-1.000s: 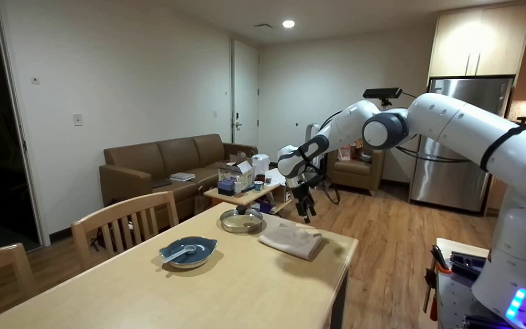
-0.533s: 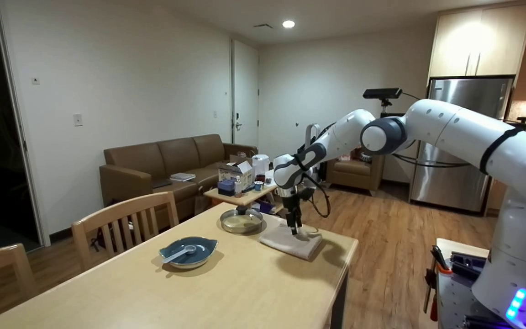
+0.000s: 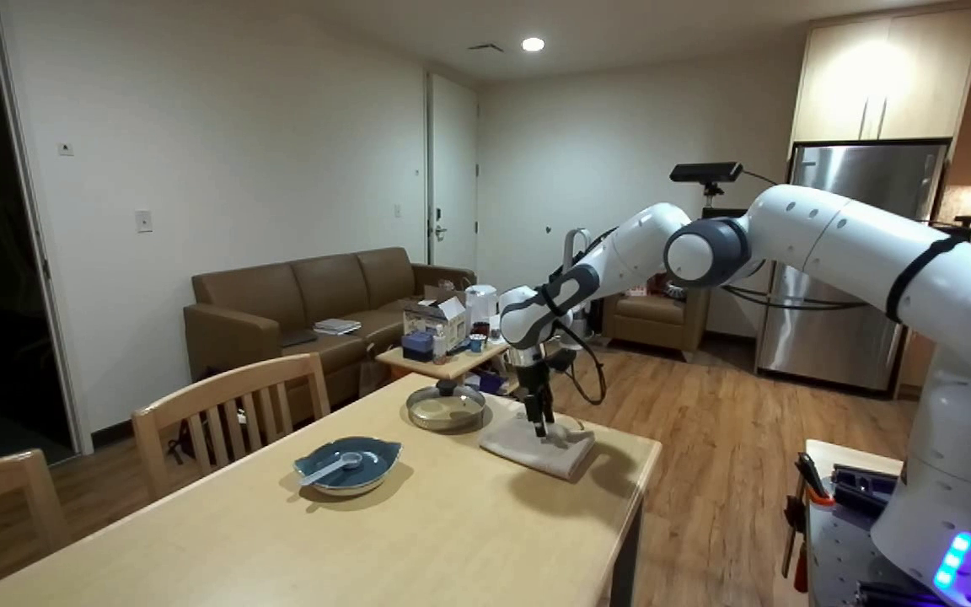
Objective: Unfold the towel
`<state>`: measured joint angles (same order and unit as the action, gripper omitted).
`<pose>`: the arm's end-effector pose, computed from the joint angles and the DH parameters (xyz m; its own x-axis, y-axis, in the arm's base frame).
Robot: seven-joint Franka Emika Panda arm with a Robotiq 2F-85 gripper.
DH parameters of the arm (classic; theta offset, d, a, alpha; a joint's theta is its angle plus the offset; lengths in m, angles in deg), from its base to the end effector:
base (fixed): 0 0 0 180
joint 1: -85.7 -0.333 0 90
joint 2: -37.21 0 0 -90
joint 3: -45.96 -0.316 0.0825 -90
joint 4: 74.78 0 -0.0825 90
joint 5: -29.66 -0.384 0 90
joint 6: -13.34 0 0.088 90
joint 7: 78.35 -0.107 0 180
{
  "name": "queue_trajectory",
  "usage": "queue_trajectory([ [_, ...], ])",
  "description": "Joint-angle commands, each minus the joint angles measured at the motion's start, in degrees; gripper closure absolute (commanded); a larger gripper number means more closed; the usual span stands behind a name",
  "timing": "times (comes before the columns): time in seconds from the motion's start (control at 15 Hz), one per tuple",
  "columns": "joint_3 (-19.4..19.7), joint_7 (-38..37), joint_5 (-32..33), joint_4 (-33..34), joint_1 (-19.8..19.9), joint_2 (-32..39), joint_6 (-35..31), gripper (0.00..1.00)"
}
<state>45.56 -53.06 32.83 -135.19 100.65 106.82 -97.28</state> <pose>0.6952 -0.1859 0.0519 0.9236 0.2174 -0.3159 0.1920 -0.9752 -0.1096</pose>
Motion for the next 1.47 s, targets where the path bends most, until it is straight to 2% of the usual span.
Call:
queue_trajectory([
  [0.0,-0.13,-0.90,-1.30,2.56,0.29,1.08,3.34,0.00],
  [0.53,-0.15,-3.25,-2.51,2.67,0.46,0.55,6.37,0.00],
  [0.73,-1.00,-1.29,-3.39,3.82,1.32,1.36,8.10,0.00],
  [1.13,-0.87,-1.93,-4.90,4.30,2.32,1.75,12.25,0.00],
  [1.4,1.16,-7.04,-3.84,1.50,1.42,-0.82,9.28,0.00],
])
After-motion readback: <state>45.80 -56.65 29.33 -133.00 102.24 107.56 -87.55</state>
